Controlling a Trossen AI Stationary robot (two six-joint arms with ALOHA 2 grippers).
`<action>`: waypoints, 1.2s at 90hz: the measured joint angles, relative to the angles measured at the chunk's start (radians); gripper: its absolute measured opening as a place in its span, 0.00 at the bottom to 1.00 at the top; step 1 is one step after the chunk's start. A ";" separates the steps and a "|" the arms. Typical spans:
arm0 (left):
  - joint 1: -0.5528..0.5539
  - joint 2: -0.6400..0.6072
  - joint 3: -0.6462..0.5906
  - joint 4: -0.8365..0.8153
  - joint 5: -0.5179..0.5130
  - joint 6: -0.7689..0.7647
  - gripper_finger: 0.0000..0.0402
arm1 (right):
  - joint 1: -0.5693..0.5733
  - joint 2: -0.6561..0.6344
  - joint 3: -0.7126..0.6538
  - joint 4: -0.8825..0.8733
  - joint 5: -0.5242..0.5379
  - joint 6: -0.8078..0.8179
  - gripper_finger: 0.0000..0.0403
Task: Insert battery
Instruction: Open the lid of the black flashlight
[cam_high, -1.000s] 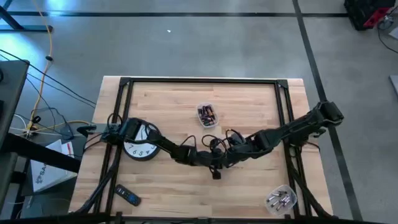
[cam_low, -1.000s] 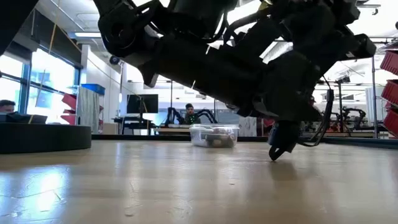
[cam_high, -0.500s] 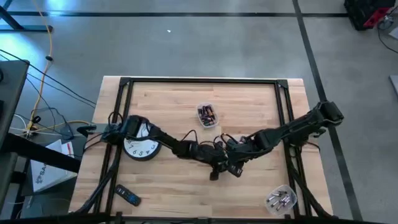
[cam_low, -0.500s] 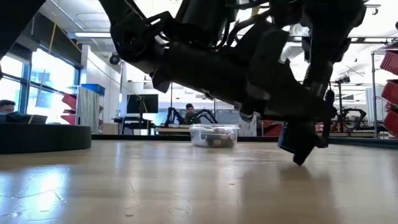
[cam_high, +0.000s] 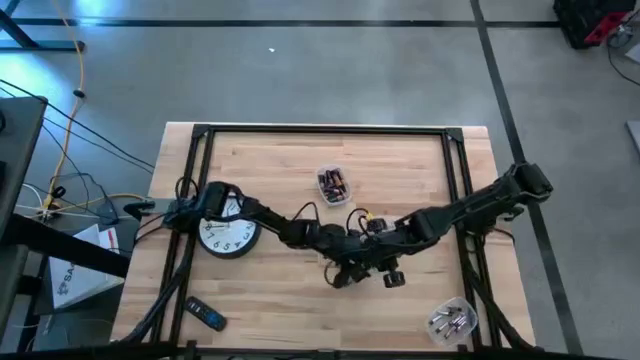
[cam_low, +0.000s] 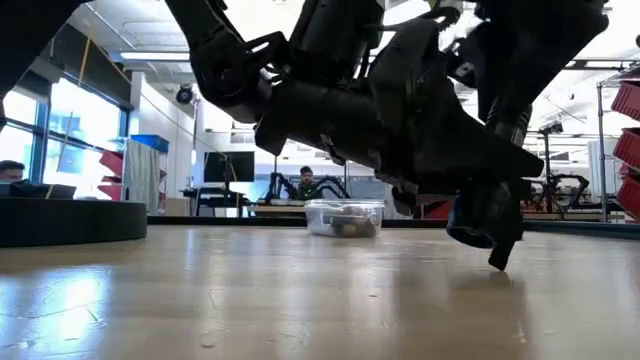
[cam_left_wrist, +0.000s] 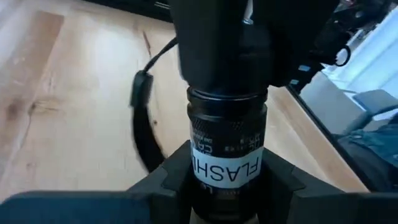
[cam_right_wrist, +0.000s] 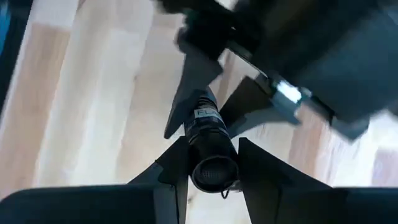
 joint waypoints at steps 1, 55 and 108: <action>0.000 0.000 0.000 0.002 0.006 -0.004 0.24 | 0.000 0.000 0.000 0.002 -0.002 -0.015 0.22; 0.033 0.000 0.002 -0.008 0.236 0.098 0.24 | 0.092 -0.006 0.002 0.118 0.020 -0.380 0.06; -0.003 0.014 0.002 0.054 -0.495 0.368 0.24 | 0.051 -0.154 0.002 -0.266 0.168 0.480 0.12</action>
